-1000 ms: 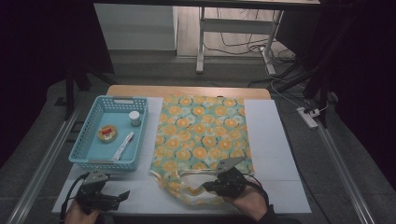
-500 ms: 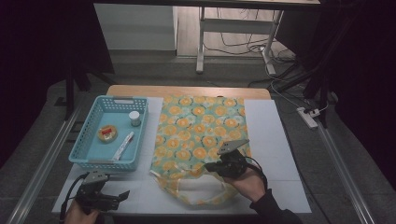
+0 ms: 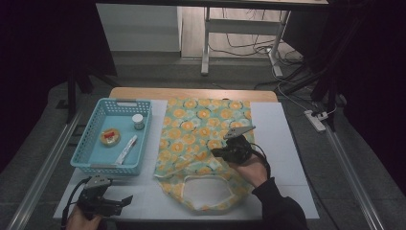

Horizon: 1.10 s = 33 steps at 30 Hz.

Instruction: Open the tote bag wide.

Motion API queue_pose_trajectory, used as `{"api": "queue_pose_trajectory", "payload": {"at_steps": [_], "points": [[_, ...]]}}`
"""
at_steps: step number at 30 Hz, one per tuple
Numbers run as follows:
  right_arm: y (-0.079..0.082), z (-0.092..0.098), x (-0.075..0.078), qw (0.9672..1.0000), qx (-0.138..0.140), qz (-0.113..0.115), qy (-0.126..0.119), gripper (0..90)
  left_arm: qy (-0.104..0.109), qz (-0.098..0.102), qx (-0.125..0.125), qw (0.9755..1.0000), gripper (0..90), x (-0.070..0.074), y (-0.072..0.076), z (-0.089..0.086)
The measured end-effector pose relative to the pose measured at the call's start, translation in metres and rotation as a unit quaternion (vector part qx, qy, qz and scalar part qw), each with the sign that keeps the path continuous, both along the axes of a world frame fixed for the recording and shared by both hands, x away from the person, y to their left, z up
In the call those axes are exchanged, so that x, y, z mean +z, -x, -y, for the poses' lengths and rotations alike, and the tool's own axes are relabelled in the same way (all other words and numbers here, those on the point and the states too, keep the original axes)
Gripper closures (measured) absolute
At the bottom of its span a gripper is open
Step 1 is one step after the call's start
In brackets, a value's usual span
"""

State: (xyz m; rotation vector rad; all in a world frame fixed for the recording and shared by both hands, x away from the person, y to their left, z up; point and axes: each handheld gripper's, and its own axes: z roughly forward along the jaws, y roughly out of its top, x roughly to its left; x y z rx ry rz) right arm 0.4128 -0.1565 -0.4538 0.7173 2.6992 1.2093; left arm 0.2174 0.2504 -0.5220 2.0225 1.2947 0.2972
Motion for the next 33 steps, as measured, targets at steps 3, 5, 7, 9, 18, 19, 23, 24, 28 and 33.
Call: {"api": "queue_pose_trajectory", "payload": {"at_steps": [3, 5, 7, 9, 18, 19, 23, 24, 28, 33], "points": [[-0.01, -0.001, 0.002, 1.0, -0.006, 0.003, -0.001, 89.5, 0.0, 0.0, 0.0, 1.0, 0.0, 0.0, 0.0, 0.0], [-0.016, -0.002, 0.002, 0.9999, -0.011, 0.006, -0.001, 89.5, 0.0, -0.001, -0.001, 1.0, 0.0, 0.0, 0.0, 0.0], [-0.023, -0.002, 0.002, 0.9998, -0.017, 0.006, -0.001, 89.5, 0.0, -0.001, -0.001, 1.0, 0.0, 0.0, 0.0, 0.0], [-0.031, -0.001, 0.001, 0.9997, -0.023, 0.006, 0.0, 89.5, 0.0, -0.002, -0.001, 1.0, 0.0, 0.0, 0.0, 0.0], [-0.064, -0.004, -0.004, 0.9988, -0.048, 0.012, -0.003, 89.6, 0.002, -0.004, -0.001, 1.0, 0.0, 0.0, -0.001, 0.0], [-0.067, -0.005, -0.005, 0.9986, -0.051, 0.01, -0.005, 89.6, 0.001, -0.004, -0.001, 1.0, 0.0, 0.0, -0.001, 0.0], [-0.079, -0.008, -0.008, 0.9984, -0.055, 0.012, -0.007, 89.6, 0.002, -0.006, -0.001, 1.0, 0.0, 0.0, -0.001, -0.001], [-0.082, -0.009, -0.009, 0.9982, -0.058, 0.013, -0.006, 89.6, 0.002, -0.006, -0.001, 1.0, 0.0, 0.0, -0.001, -0.001], [-0.094, -0.013, -0.015, 0.9979, -0.062, 0.017, -0.001, 89.6, 0.002, -0.007, 0.0, 1.0, 0.0, 0.0, -0.001, -0.001], [-0.106, -0.02, -0.025, 0.9971, -0.072, 0.02, 0.015, 89.5, 0.002, -0.007, 0.0, 1.0, 0.0, 0.0, -0.001, -0.001]]}}
